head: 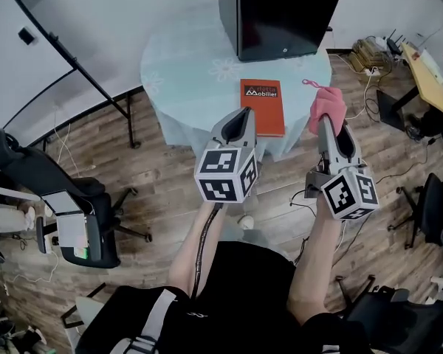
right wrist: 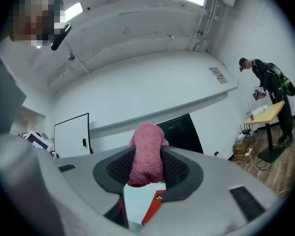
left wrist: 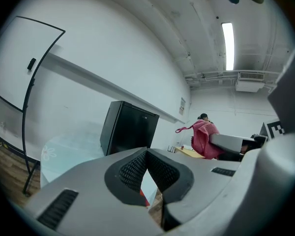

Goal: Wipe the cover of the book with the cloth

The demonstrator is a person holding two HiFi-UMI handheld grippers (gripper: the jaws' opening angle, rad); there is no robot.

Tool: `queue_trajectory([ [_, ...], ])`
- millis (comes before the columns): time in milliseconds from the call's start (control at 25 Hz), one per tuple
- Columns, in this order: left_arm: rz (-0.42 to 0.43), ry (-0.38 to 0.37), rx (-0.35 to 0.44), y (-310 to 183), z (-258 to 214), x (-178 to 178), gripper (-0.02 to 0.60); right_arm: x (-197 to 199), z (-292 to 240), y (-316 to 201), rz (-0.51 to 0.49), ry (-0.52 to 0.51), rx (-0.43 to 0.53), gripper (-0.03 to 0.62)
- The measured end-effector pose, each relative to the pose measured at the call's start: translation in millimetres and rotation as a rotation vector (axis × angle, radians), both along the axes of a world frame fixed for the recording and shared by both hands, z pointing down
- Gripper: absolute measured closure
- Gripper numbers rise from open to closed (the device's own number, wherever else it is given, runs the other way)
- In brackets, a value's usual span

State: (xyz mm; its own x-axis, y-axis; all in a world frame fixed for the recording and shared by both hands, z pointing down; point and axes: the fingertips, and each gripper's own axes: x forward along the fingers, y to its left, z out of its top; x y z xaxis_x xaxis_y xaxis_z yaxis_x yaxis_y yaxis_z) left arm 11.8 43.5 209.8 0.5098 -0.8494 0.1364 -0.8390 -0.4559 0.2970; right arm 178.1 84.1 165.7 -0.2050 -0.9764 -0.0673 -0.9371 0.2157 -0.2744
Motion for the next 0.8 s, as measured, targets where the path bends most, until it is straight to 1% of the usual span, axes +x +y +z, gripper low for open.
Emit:
queue_trajectory([
  [160,-0.016,-0.015,0.004,-9,-1,1,0.568,2,6,-11,-0.02,-0.009,-0.01,0.441],
  [400,-0.068,-0.036,-0.005,-28,4,-9,0.569,-10,13,-38,-0.097,-0.034,-0.024,0.441],
  [640,-0.071,-0.046,-0.02,-56,12,-4,0.569,-5,24,-64,-0.113,-0.028,-0.057,0.441],
  [800,-0.038,-0.054,-0.036,-68,23,11,0.569,8,33,-76,-0.087,-0.041,-0.075,0.441],
])
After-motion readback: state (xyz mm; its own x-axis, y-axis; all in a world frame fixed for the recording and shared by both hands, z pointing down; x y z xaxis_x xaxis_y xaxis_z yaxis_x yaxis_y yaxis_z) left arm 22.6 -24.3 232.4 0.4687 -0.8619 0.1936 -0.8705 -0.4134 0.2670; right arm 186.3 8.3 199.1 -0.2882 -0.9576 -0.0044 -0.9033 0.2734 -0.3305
